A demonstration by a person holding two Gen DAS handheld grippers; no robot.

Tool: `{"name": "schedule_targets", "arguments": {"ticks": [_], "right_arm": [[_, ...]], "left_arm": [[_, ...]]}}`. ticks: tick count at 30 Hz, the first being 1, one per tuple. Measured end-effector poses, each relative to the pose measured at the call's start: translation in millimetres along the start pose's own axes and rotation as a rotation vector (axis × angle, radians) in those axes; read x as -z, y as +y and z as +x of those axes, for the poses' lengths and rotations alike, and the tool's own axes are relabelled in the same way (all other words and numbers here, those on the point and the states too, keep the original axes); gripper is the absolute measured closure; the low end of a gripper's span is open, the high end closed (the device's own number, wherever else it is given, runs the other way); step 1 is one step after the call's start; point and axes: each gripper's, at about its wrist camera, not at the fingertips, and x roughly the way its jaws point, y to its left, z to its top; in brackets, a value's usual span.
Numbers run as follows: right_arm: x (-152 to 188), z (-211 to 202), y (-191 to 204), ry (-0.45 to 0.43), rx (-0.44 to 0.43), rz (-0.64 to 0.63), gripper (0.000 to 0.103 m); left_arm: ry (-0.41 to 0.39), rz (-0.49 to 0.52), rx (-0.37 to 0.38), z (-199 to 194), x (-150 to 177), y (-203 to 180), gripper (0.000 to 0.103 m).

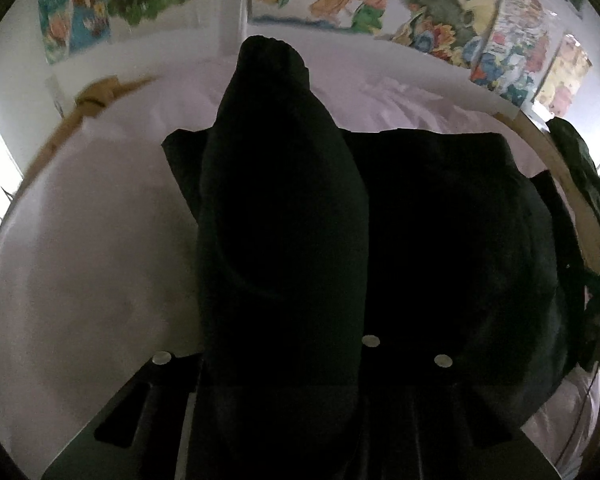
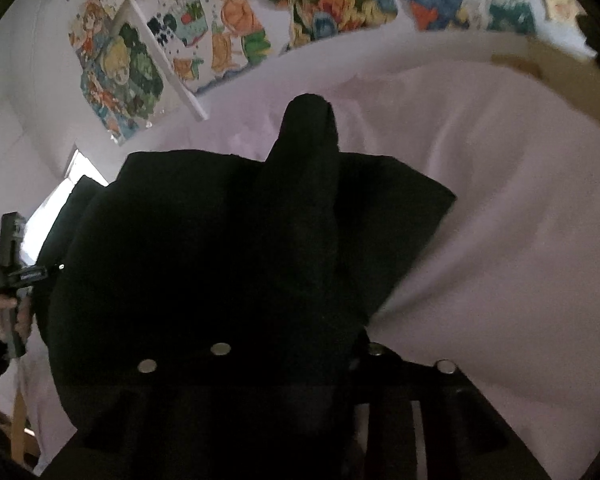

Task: Fold large clothes

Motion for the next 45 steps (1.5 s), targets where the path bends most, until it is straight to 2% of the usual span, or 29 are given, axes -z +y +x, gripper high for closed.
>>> {"name": "schedule_targets", "arguments": {"ticks": [2, 4, 9, 13, 17, 22, 26, 28, 30, 31, 33, 35, 37, 38, 41, 43, 45], "right_arm": [[0, -22, 15, -0.015, 0.009, 0.019, 0.085], [2, -54, 44, -0.039, 0.040, -0.014, 0.085], [12, -120, 81, -0.067, 0.062, 0.002, 0.085], [42, -151, 96, -0.056, 0.065, 0.014, 0.085], [82, -158, 91, -0.034, 0.072, 0.072, 0.085], [112, -130, 76, 0.004, 0.177, 0.069, 0.082], [113, -118, 69, -0.008, 0.212, 0.058, 0.070], [114, -115, 69, -0.004, 0.236, 0.045, 0.066], [118, -115, 68, 0.001, 0.258, 0.037, 0.057], [119, -116, 67, 0.000, 0.272, 0.034, 0.055], [123, -119, 68, -0.006, 0.313, 0.033, 0.039], [126, -126, 71, -0.027, 0.343, 0.019, 0.034], [128, -132, 76, -0.045, 0.357, -0.002, 0.027], [130, -136, 78, -0.056, 0.363, -0.014, 0.025], [135, -145, 86, -0.081, 0.386, -0.040, 0.017], [138, -150, 92, -0.098, 0.392, -0.048, 0.015], [142, -157, 97, -0.115, 0.402, -0.054, 0.007]], "left_arm": [[-0.022, 0.034, -0.016, -27, 10, -12, 0.087], [-0.043, 0.073, -0.047, -51, 17, -30, 0.087], [-0.039, 0.016, -0.022, -115, 48, -40, 0.087], [-0.045, 0.014, -0.022, -141, 71, -51, 0.087], [-0.015, 0.020, -0.028, -130, 96, -60, 0.087], [-0.035, -0.020, -0.039, -85, 116, -58, 0.083], [-0.035, -0.018, -0.077, -68, 115, -49, 0.070], [-0.028, -0.058, -0.065, -64, 114, -37, 0.064], [-0.020, -0.087, -0.051, -64, 115, -28, 0.059], [-0.019, -0.091, -0.049, -65, 114, -24, 0.056], [-0.027, -0.122, -0.069, -70, 115, -18, 0.050], [-0.054, -0.166, -0.065, -79, 118, -12, 0.046], [-0.079, -0.208, -0.060, -88, 120, -7, 0.033], [-0.091, -0.220, -0.061, -93, 122, -5, 0.030], [-0.124, -0.220, -0.082, -108, 125, -8, 0.028], [-0.146, -0.212, -0.099, -117, 129, -11, 0.026], [-0.174, -0.214, -0.105, -127, 135, -16, 0.023]]}}
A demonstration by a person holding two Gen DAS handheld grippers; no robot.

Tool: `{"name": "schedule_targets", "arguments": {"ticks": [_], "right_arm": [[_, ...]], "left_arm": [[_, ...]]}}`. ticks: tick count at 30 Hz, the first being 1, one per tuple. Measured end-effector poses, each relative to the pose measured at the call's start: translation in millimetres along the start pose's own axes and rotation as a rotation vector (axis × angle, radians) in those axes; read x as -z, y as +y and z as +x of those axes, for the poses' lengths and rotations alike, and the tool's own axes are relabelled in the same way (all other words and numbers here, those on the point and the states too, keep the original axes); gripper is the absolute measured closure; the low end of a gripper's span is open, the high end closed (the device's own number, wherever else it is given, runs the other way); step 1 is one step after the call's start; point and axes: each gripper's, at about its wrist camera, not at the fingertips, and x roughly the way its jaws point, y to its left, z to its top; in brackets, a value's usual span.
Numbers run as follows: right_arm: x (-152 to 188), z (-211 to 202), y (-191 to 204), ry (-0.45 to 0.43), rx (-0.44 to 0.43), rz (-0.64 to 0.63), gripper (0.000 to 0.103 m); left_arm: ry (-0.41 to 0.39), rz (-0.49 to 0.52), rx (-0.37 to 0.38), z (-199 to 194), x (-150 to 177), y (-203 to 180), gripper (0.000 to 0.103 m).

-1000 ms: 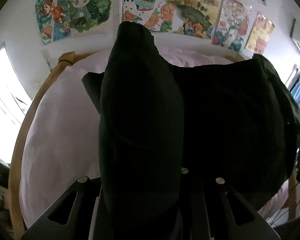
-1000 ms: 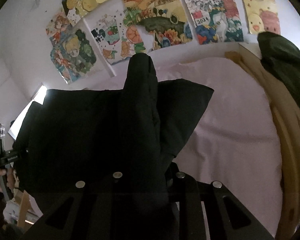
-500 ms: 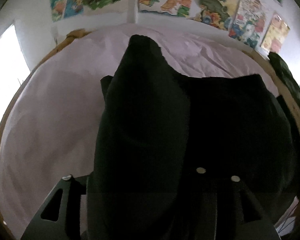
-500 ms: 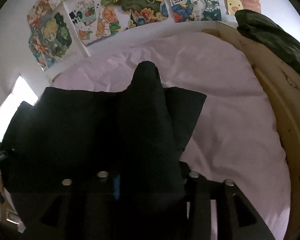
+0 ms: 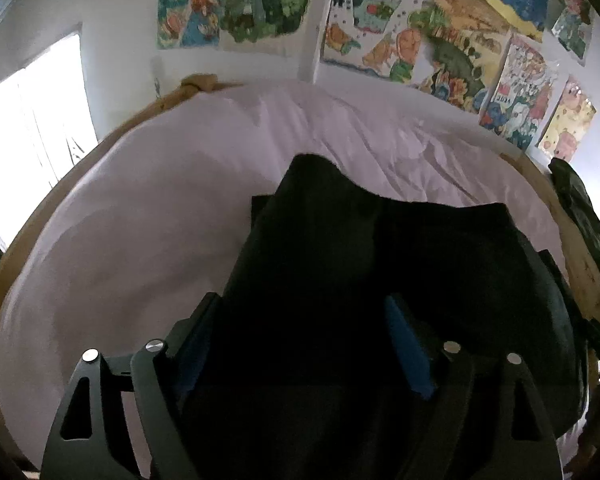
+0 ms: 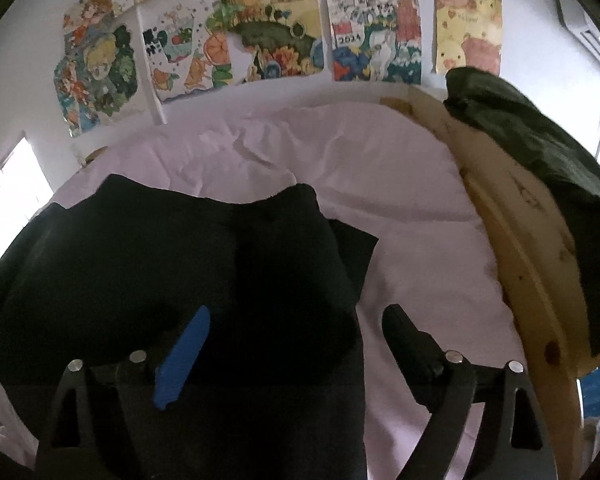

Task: Fold large clothes

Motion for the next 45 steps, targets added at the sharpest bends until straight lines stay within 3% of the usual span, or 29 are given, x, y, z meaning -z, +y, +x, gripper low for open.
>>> {"name": "schedule_targets", "arguments": {"ticks": [6, 10, 13, 24, 34, 45], "right_arm": [[9, -36, 4, -0.098, 0.017, 0.017, 0.000], [14, -58, 10, -0.159, 0.004, 0.033, 0.000], [20, -71, 17, -0.192, 0.000, 0.033, 0.000], [46, -121, 61, -0.312, -0.036, -0.013, 0.000], [76, -177, 93, -0.430, -0.077, -0.049, 0.000], [109, -212, 117, -0.466, -0.164, -0.065, 0.000]], "left_arm": [[-0.141, -0.014, 0.036, -42, 19, -13, 0.021], [-0.264, 0.015, 0.039, -76, 32, -25, 0.005], [-0.345, 0.039, 0.050, -96, 43, -32, 0.004], [-0.426, 0.118, 0.090, -137, 80, -51, 0.003], [-0.477, 0.125, 0.141, -175, 126, -56, 0.003], [-0.494, 0.203, 0.140, -204, 172, -64, 0.003]]}}
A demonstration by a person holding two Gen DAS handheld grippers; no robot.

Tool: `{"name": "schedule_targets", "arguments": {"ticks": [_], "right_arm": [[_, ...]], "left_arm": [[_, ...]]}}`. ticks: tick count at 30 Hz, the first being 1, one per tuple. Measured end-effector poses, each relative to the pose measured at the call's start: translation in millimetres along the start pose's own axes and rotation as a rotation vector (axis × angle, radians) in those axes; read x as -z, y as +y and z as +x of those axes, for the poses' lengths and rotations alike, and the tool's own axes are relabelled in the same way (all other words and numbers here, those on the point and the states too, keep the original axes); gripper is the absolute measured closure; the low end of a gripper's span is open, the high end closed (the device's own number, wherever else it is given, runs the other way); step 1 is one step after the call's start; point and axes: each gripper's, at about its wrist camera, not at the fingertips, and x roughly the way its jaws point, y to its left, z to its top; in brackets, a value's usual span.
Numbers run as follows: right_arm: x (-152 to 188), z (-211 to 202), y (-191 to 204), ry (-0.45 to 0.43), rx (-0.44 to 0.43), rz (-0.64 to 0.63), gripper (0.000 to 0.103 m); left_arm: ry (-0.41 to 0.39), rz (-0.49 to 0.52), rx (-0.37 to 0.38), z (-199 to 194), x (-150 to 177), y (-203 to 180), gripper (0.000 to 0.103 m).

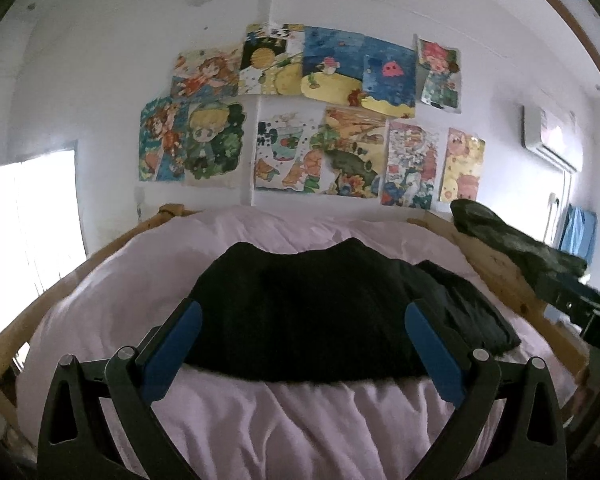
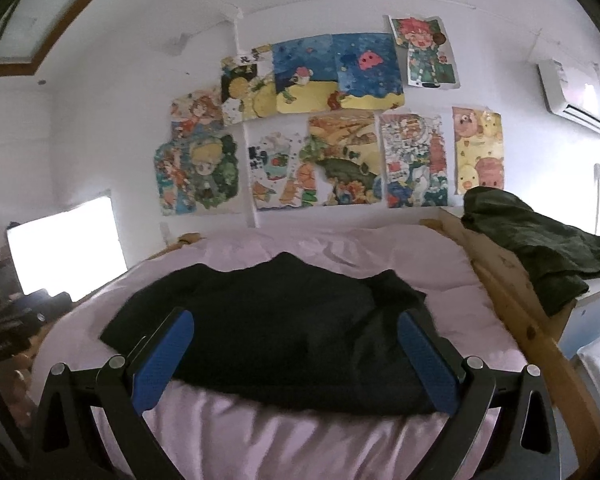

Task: Fold large clothes

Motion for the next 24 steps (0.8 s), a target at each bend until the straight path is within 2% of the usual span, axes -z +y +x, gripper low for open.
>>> {"name": "schedule_targets", "arguments": {"ticks": [3, 7, 17, 24], "right_arm": [[6, -7, 6, 0.005, -0.011, -0.004, 0.000], [17, -14, 16, 0.019, -0.024, -0.025, 0.000], [34, -21, 41, 0.016, -0.037, -0.105, 0.000], [48, -6, 42, 0.090, -0.023, -0.112, 0.000]], "left_arm": [[-0.005, 0.015, -0.004, -9, 8, -2, 0.003], [0.027, 0.012, 0.019, -13, 20, -3, 0.003], [0.064, 0.051, 0.010, -19, 43, -16, 0.003], [0.083, 0.050, -0.040, -13, 49, -15, 0.003]]}}
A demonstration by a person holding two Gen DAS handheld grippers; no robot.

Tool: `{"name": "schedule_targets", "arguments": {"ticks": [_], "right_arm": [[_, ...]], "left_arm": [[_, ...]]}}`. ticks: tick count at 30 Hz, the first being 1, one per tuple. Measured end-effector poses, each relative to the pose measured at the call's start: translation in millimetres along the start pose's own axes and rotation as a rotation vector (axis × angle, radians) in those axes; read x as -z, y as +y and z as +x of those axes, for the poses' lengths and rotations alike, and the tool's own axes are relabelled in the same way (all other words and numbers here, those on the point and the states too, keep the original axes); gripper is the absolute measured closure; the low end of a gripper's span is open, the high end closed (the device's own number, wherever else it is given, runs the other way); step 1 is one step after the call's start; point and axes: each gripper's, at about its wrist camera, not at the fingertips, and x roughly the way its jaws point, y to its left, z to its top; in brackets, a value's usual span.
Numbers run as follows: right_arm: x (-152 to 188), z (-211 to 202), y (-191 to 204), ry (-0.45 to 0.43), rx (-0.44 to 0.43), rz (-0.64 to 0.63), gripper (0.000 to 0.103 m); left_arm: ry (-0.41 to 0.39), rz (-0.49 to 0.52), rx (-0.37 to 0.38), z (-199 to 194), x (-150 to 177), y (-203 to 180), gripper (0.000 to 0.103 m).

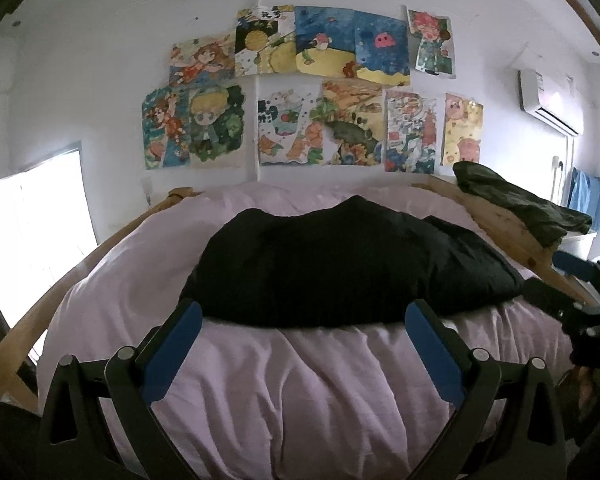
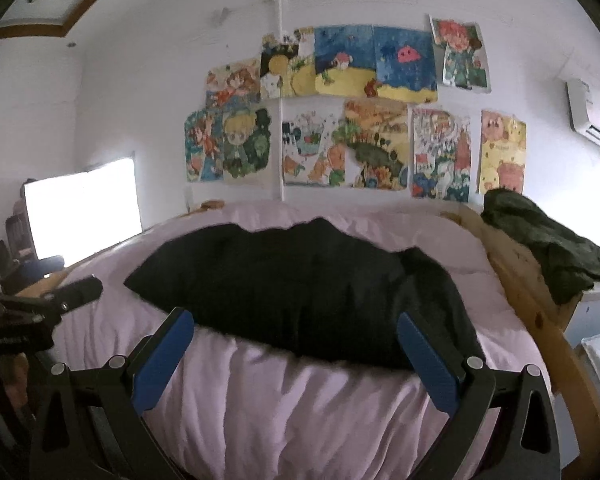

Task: Fold large clothes

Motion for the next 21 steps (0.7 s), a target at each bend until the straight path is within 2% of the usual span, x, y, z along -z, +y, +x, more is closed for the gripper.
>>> {"name": "schedule_targets", "arguments": {"ticks": [21], "right_arm": [[8.8, 7.9, -3.2, 0.022, 0.012, 0.019, 0.000]], "left_arm": [[0.001, 0.006, -0.013, 3.2, 2.2, 1.8, 0.003]]}}
